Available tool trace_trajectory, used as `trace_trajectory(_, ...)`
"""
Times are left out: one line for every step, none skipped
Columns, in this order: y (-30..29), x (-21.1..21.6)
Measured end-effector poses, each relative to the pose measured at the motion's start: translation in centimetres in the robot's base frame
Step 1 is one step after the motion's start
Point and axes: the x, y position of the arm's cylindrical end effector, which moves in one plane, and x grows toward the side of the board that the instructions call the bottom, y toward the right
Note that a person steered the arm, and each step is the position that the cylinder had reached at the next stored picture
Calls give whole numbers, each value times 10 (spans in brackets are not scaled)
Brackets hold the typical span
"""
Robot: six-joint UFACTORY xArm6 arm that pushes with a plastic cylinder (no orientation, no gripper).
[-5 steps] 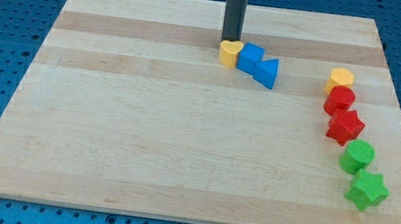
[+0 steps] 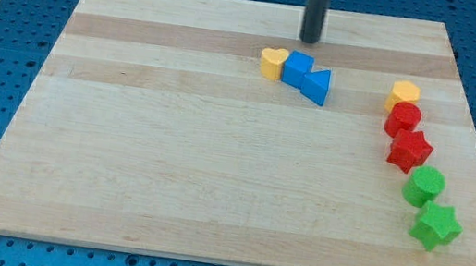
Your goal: Separate the yellow hexagon and the red circle
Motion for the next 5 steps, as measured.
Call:
trace_trajectory(39,4)
trace_trajectory(72,16)
trace_trajectory(99,33)
trace_trajectory(118,58)
trace_trajectory(125,82)
